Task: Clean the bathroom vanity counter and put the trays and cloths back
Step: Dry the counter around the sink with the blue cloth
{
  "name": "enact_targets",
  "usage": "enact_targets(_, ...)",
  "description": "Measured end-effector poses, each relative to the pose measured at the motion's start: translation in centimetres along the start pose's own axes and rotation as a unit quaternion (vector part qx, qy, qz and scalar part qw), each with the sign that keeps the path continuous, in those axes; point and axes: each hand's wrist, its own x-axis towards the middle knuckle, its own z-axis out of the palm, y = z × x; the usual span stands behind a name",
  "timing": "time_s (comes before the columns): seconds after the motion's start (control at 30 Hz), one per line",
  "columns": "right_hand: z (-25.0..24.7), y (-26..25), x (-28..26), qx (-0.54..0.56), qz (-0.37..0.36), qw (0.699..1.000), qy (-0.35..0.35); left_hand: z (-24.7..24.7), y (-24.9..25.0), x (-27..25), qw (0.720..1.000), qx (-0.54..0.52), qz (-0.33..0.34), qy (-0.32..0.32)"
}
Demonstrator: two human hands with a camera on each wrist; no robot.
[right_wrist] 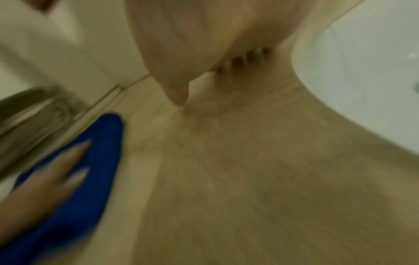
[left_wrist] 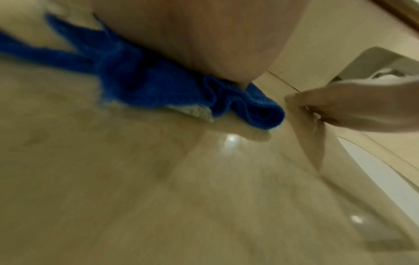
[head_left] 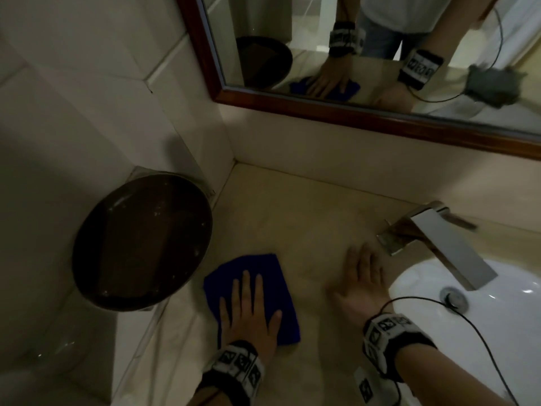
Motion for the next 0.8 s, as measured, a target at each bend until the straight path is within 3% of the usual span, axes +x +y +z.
enact_targets(0.13,0.9,0.2,-0.9,-0.035,-0.039,0.998,-0.031,-2.0,1.2,4.8,0.998,0.020,0.031,0.054)
enact_targets(0.33,0.7,-0.1,-0.6,-0.064,-0.037,0.996,-0.057,-6.1,5.1,12.2,0.997,0.024,0.040,0.055)
enact_targets(0.43,0.0,-1.0,-1.1,-0.064,-0.016,0.995,-0.073,-4.2,4.2,9.1,0.994,0.023,0.079,0.071)
enact_targets(0.5,-0.4,-1.4,-1.0,-0.067,-0.007,0.995,-0.080,-2.2,2.6,5.2,0.987,0.032,0.108,0.117)
enact_targets(0.63,-1.0,-2.1,-1.0,-0.058,0.009,0.994,-0.096,1.4,0.0,-0.8,0.990,0.039,0.133,0.035)
enact_targets(0.8,-0.6,-1.8,-0.9,-0.048,0.002,0.995,-0.087,0.3,1.1,3.0,0.989,0.037,0.133,0.055)
